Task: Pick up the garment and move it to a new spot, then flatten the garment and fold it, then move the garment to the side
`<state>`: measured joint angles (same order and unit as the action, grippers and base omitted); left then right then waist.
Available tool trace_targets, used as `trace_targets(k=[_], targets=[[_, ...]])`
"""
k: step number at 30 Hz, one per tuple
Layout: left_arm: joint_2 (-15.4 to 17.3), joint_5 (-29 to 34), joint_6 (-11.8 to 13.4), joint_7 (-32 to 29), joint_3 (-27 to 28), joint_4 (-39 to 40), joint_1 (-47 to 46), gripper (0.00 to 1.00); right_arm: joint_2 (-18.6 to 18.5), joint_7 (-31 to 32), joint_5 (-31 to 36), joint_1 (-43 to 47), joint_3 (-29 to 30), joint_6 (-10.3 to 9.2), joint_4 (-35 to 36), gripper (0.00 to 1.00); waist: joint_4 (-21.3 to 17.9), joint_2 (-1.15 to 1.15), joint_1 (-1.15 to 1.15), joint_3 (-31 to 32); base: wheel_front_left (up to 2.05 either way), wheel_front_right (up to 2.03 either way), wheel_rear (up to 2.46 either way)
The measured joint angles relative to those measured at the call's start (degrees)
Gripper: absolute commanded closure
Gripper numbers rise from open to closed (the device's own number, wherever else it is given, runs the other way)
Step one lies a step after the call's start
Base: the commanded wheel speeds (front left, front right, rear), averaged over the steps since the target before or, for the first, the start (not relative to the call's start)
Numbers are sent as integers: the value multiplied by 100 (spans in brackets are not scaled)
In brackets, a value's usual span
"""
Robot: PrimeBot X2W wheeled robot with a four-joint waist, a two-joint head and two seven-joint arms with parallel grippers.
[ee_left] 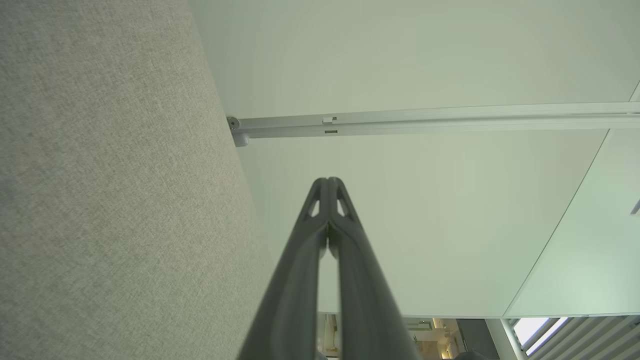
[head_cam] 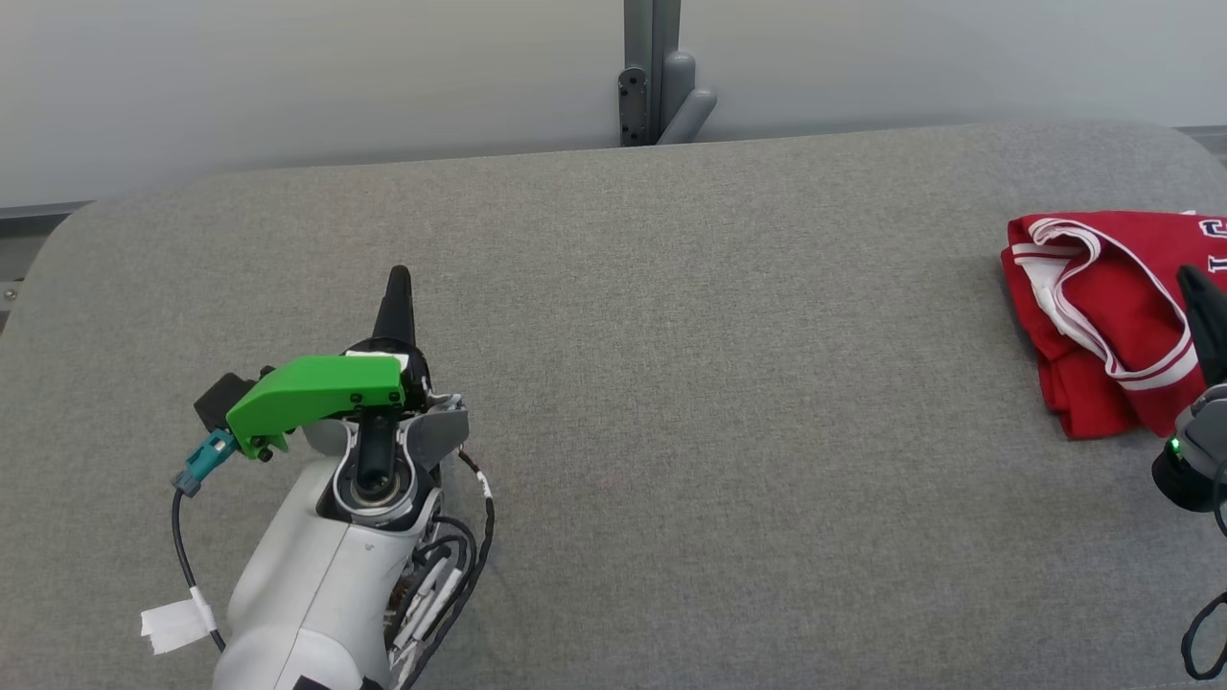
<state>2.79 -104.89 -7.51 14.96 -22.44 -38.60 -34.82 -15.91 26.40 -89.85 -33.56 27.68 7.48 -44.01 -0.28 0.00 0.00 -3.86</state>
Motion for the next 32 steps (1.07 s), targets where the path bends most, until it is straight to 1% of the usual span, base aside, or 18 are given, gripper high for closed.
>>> trace_targets(k=[32], targets=[[-2, 0, -4, 0, -1, -1, 0, 100, -1, 0, 0, -1, 0, 0, -1, 100, 0, 0, 0, 0, 0, 0, 0]])
